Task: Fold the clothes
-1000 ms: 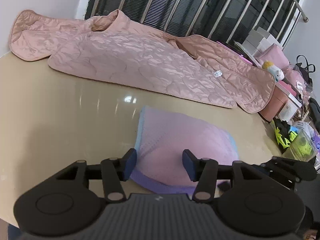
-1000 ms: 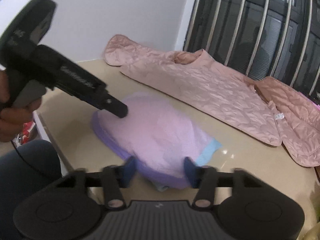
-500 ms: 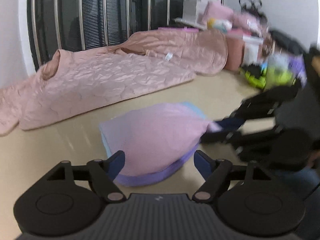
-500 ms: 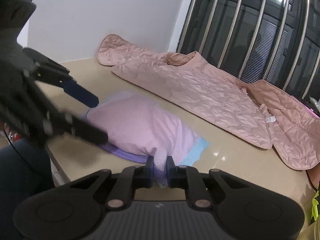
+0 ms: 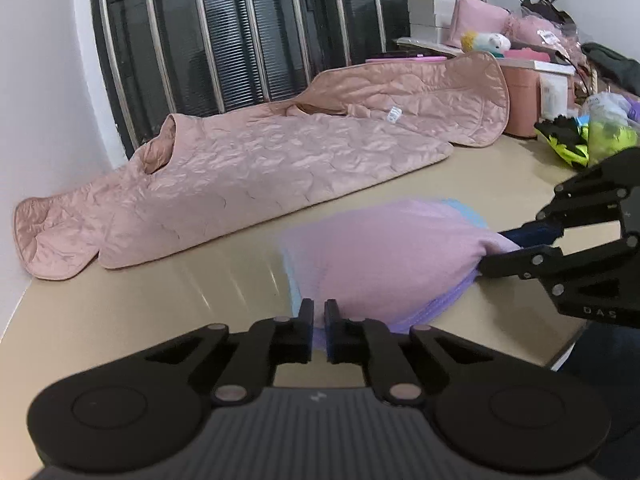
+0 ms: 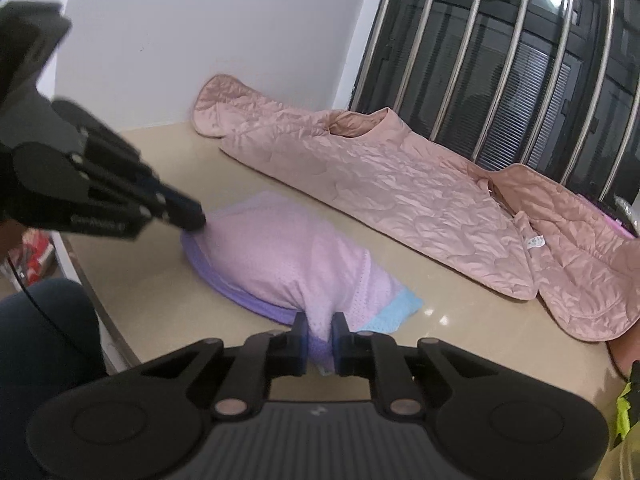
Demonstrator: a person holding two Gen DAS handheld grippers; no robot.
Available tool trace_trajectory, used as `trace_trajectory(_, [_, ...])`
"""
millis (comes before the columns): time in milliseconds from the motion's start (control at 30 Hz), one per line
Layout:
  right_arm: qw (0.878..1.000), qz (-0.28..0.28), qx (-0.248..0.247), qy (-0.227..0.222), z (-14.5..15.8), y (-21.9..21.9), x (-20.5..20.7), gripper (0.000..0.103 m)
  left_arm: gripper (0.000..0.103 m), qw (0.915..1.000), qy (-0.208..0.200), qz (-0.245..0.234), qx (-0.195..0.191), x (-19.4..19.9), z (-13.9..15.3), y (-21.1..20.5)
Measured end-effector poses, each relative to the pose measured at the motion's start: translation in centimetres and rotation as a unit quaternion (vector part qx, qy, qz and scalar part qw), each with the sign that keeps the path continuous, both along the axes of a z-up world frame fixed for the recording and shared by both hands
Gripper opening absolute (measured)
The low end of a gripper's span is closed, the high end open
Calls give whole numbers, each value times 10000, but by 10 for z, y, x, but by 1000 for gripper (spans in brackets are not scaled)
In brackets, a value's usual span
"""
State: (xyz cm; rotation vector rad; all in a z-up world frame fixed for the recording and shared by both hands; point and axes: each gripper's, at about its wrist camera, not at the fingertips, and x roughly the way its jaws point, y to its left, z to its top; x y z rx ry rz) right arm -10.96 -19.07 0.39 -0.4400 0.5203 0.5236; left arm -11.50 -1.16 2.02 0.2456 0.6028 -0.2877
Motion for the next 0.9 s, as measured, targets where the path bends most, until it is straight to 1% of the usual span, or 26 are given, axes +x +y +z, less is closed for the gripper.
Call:
trace_trajectory(33, [9999,46,-89,60,-1,0,0,20,17,10000,62,-20,-45,-1,0,1])
trace_trajectory(67, [9998,106,-150,111,-1,-1,-2,27,19,9996,148,-27,-251,-2,3,6])
trace_trajectory(100, [9997,134,-124,137,1,-3,-4,31,35,9982,220,-3,-560,-2,8,13])
trace_trajectory(133, [9997,119,105,189,7,-10,-5,36,53,9958,292,20,-869,-2,12,19])
trace_trajectory(200, [9968,-12,722,341,17,-24,-2,45,64,9895,375,174,-1387,5,20,31])
trace_trajectory(233, [9930,-138,1085,442,21,-31,3,52,73,9859,400,283,-1602,11,22,35])
trace_trajectory(300, [9807,-388,1805,641,29,-45,14,54,87,9784,483,469,-1954,28,22,38])
trace_trajectory(333, [9761,-518,1996,690,30,-47,19,55,88,9743,532,541,-2122,35,21,39])
trace_trajectory(400, [9733,-780,2008,787,25,-43,33,55,87,9679,783,606,-2309,50,15,36])
trace_trajectory(500, [9754,-1036,1640,1047,10,-31,47,55,87,9685,1130,706,-2103,63,5,26])
trace_trajectory(533, [9751,-1067,1596,1106,7,-29,48,55,87,9713,1150,718,-1953,63,3,22])
trace_trajectory(600, [9740,-1100,1586,1190,2,-26,49,55,87,9760,1185,735,-1670,64,0,16])
trace_trajectory(700, [9720,-1103,1672,1228,-2,-28,47,55,84,9780,1201,646,-1581,61,-2,14])
trace_trajectory(767, [9722,-1067,1679,1235,-2,-29,48,54,78,9789,1215,573,-1538,59,-2,13])
trace_trajectory(800, [9726,-1048,1668,1235,-2,-29,48,51,69,9793,1229,509,-1527,58,-2,12])
trace_trajectory(833, [9733,-1021,1652,1226,-2,-28,48,40,62,9789,1259,447,-1549,57,-1,11])
trace_trajectory(867, [9738,-992,1637,1228,-2,-27,47,33,50,9782,1290,401,-1580,55,-1,11])
trace_trajectory(900, [9734,-963,1655,1257,-2,-25,47,30,39,9762,1329,415,-1664,54,-2,11])
